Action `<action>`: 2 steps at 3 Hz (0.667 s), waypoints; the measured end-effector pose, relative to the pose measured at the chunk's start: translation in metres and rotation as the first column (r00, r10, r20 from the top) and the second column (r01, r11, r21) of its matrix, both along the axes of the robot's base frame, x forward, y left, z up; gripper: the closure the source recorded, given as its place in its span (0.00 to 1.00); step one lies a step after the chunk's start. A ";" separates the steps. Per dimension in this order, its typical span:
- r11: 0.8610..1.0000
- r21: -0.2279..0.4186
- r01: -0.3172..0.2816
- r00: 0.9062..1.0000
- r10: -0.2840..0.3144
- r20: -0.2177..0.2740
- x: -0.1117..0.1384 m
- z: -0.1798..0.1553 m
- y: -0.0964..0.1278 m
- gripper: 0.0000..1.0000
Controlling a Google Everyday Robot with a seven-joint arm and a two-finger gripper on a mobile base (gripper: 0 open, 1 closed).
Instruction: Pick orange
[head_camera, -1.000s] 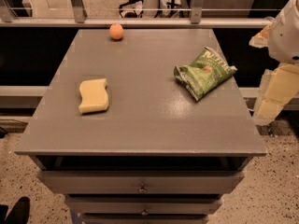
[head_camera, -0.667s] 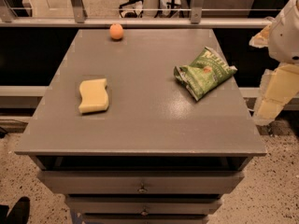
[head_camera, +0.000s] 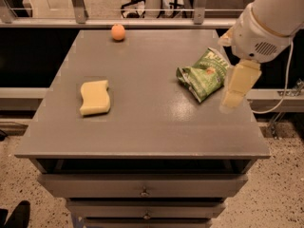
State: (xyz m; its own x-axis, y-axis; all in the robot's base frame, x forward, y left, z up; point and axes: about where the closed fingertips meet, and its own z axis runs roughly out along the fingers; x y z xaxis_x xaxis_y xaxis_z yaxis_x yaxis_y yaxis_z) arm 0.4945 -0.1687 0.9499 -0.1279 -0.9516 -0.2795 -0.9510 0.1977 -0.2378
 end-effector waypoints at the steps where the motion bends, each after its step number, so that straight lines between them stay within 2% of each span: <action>1: 0.995 0.097 -0.022 0.996 0.013 0.090 0.065 -0.001 0.047 0.00; 2: 0.995 0.097 -0.022 0.996 0.013 0.090 0.065 -0.001 0.047 0.00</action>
Offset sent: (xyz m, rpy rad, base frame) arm 0.0459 0.0346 -0.0050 0.0690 -0.0483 0.0171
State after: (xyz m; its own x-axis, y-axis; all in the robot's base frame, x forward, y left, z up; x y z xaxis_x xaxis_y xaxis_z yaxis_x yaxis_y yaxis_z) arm 0.5593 -0.1220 0.9487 -0.0817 -0.9208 -0.3813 -0.9305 0.2075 -0.3018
